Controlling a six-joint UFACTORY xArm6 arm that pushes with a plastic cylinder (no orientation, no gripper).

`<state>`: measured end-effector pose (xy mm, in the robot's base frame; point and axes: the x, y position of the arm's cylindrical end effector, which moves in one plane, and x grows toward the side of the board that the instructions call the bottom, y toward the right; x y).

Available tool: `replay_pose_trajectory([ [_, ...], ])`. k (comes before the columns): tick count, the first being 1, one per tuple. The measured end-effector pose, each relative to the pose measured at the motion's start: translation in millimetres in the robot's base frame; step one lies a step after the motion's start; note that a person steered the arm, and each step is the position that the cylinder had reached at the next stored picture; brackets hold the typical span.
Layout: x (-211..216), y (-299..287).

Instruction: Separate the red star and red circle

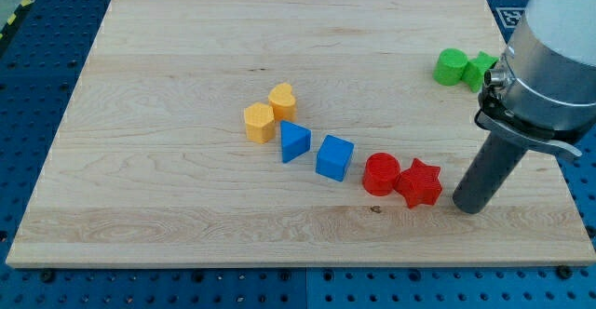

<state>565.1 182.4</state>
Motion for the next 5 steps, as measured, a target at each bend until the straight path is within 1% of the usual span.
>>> replay_pose_trajectory([
  [1,17,3],
  [2,31,-46],
  [3,17,-107],
  [4,-8,-119],
  [5,-25,-80],
])
